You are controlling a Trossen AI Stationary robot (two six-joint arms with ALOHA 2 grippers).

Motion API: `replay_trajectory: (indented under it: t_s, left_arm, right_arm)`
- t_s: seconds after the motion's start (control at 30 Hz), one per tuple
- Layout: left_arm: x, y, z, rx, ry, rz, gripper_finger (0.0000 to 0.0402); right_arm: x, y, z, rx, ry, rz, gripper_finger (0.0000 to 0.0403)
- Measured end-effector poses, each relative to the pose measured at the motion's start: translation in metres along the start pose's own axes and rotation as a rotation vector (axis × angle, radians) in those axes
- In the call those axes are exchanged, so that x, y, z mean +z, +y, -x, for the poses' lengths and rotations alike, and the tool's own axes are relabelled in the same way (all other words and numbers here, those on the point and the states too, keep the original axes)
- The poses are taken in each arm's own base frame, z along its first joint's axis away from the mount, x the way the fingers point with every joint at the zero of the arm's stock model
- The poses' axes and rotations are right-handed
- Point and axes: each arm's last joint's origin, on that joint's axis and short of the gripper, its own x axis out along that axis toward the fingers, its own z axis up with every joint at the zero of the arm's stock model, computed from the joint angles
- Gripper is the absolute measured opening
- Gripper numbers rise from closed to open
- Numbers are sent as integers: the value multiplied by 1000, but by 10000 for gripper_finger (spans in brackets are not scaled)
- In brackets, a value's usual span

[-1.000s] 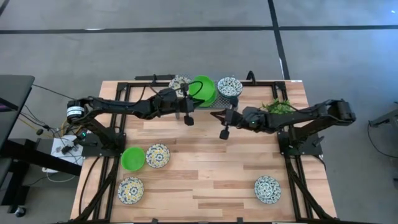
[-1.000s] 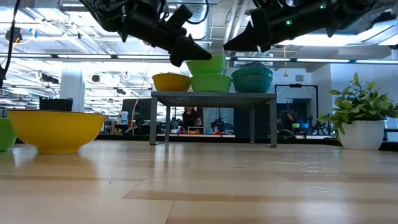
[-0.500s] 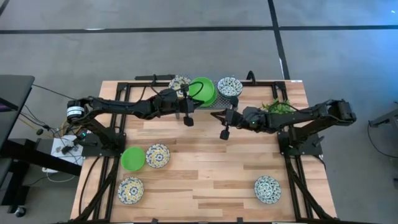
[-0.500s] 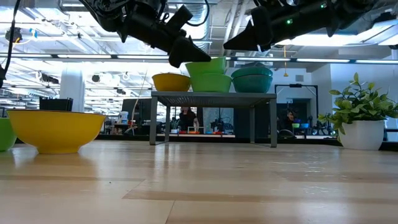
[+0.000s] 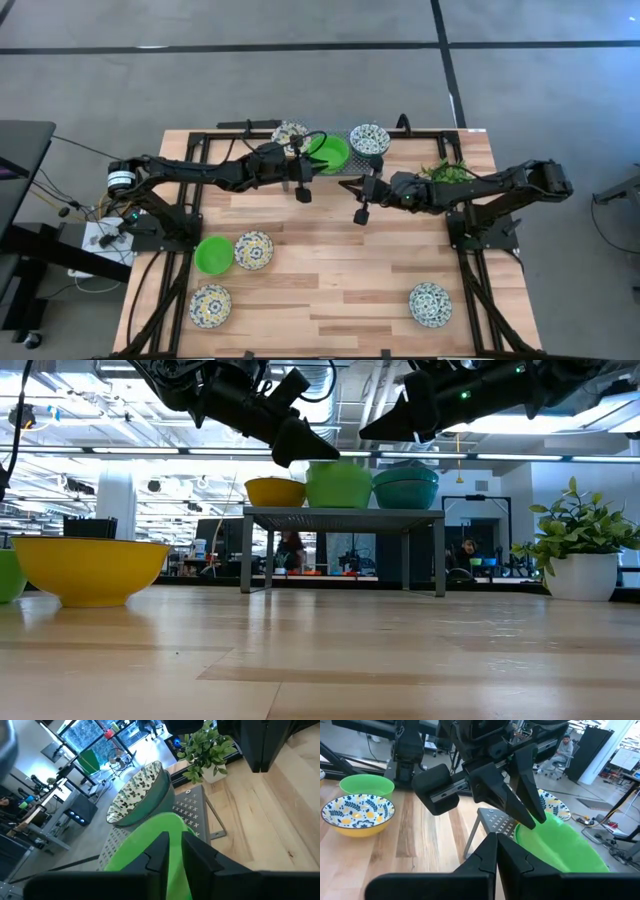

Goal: Pick & Place Mini bowls
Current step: Stack the bottom green bowl on top of the green bowl on the shelf, then stack the top yellow patterned bowl on top of the yellow patterned bowl on the shelf

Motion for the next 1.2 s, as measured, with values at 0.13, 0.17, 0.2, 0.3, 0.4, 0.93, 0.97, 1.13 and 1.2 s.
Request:
replay_trajectory:
  t_s: [0.13,0.17,0.2,0.3,0.4,0.93,0.97,1.13,1.2]
  left_arm:
    - [0,0,0,0,-1,0,75]
    - [0,0,0,0,-1,0,81]
    - [0,0,0,1,-2,0,87]
    - [2,-2,0,-1,-13,-1,103]
    - [9,-7,2,-7,-45,-4,117]
    - [56,-66,65,-227,82,251,121]
    - [57,-69,71,-251,109,279,120]
    - [59,-80,97,-335,223,418,120]
    - [58,-86,103,-358,273,477,119]
  right_arm:
    - [0,0,0,0,0,2,4]
    - [0,0,0,0,0,3,4]
    - [0,0,0,0,0,3,3]
    - [0,0,0,0,1,3,2]
    - [0,0,0,0,2,3,3]
    - [-8,6,2,35,77,35,4]
    - [-7,8,2,40,75,36,4]
    - [-6,14,5,66,68,42,4]
    - [-5,16,5,73,65,44,4]
